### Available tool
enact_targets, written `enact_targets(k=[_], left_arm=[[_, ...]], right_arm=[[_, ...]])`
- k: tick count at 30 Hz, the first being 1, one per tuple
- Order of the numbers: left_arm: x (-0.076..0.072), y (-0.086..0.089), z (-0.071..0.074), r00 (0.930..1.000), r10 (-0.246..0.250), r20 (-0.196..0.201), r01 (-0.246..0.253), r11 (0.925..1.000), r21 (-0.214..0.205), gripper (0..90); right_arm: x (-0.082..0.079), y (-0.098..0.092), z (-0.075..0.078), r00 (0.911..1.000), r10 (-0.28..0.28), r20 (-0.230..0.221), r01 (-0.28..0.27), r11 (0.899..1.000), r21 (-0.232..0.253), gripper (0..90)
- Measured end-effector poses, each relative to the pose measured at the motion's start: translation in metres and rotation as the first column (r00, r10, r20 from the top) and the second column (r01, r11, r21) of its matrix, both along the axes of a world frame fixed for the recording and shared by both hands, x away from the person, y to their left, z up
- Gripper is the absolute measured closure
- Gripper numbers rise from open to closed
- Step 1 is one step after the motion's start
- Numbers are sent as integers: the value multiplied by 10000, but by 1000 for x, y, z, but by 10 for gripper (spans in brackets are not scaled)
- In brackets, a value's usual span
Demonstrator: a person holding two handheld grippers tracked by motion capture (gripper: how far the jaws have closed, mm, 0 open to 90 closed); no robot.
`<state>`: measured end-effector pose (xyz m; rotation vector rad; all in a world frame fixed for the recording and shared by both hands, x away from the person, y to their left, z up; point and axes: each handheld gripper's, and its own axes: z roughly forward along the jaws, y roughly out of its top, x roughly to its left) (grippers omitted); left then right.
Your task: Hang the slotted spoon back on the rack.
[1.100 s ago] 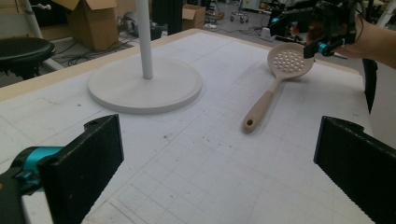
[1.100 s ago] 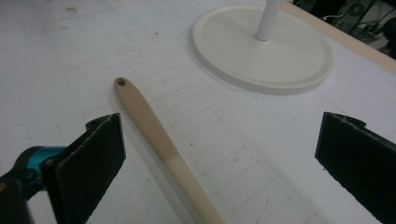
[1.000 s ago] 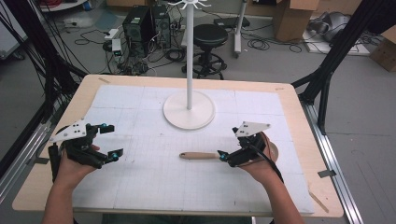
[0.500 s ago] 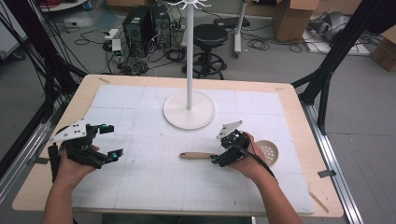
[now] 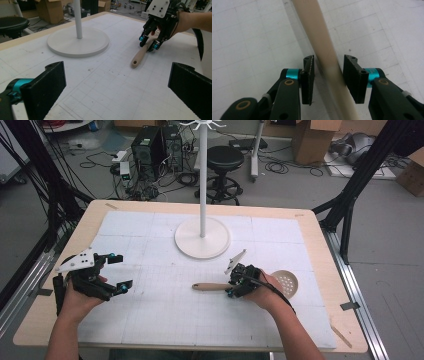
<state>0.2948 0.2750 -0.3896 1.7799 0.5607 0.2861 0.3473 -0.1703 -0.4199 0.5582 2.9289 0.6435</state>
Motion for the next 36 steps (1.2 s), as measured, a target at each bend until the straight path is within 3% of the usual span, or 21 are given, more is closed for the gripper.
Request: enact_targets(k=[5, 15, 24, 29, 33, 36], left_arm=[[0, -1, 0, 10000, -18, 1, 18, 10000, 69, 21], [-1, 0, 0, 10000, -34, 45, 34, 10000, 37, 21], [-1, 2, 1, 10000, 6, 75, -6, 10000, -37, 21], [-1, 3, 0, 10000, 47, 62, -47, 10000, -34, 21], [-1, 3, 0, 10000, 30, 75, -30, 10000, -42, 21], [-2, 4, 1, 10000, 61, 77, -60, 10000, -71, 21]], right_arm=[[5, 3, 1, 9993, 57, -365, -64, 9998, -194, 648], [4, 14, 5, 9976, 602, -348, -635, 9926, -1031, 730], [5, 11, 7, 9987, 294, -423, -326, 9963, -791, 755], [5, -2, 25, 9998, -114, 139, 110, 9994, 314, 755], [1, -11, 45, 9967, -289, 765, 192, 9920, 1251, 755], [-2, -14, 61, 9931, -337, 1122, 147, 9860, 1662, 755]])
